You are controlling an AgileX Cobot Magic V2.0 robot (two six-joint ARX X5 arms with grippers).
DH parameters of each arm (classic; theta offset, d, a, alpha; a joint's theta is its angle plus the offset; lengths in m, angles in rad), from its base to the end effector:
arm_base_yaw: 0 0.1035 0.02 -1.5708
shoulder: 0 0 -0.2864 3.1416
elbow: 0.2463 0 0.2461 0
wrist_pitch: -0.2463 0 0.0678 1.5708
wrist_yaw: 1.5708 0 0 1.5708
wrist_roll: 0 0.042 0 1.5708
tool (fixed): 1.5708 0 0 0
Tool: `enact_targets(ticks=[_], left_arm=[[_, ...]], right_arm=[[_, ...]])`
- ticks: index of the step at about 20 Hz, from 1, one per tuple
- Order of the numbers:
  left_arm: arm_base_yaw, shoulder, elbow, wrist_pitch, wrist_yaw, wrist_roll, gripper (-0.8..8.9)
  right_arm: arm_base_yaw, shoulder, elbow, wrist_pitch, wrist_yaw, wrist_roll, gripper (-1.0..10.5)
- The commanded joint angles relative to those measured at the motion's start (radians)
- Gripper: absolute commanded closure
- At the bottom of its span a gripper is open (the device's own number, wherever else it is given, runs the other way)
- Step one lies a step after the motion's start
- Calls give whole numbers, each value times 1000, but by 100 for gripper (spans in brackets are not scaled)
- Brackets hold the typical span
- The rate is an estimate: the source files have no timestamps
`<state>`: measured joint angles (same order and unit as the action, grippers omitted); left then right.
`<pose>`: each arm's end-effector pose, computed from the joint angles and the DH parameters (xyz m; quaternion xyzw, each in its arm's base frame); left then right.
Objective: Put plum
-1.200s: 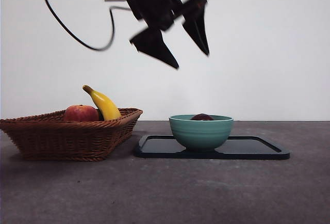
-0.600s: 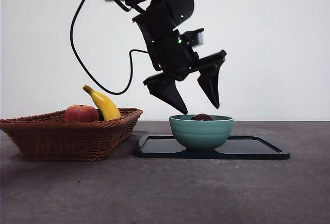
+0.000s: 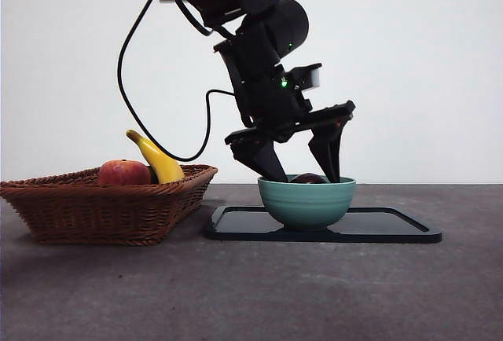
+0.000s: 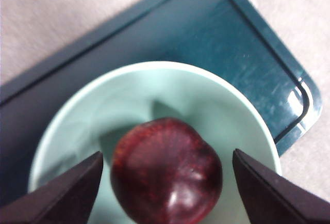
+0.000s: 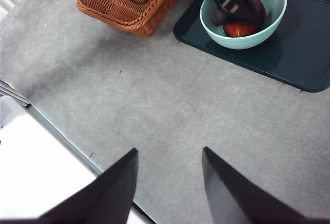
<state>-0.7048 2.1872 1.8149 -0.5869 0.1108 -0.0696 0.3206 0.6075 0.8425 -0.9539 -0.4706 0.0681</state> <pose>0.3722 -0.3227 0.2166 0.1066 0.4532 -0.3363 0.8186 0.0720 0.0440 0.3116 0.0558 0.3628 0.3486 0.8624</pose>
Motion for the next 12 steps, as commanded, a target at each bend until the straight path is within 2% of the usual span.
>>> enact_targets(ticks=[1,9,10,12], left_arm=[[-16,37,32,4,1,6,411],[-18,50,32,-7,1,9,413],[-18,50,32,-15,0,9,425],[-18,50,32,-29,0,9,509]], right_arm=[[5,5,6,6,-1,-1,748],[5,5,6,6,-1,-1,748],[5,5,6,6,-1,-2,748],[5,5,6,6,-1,-2,748]])
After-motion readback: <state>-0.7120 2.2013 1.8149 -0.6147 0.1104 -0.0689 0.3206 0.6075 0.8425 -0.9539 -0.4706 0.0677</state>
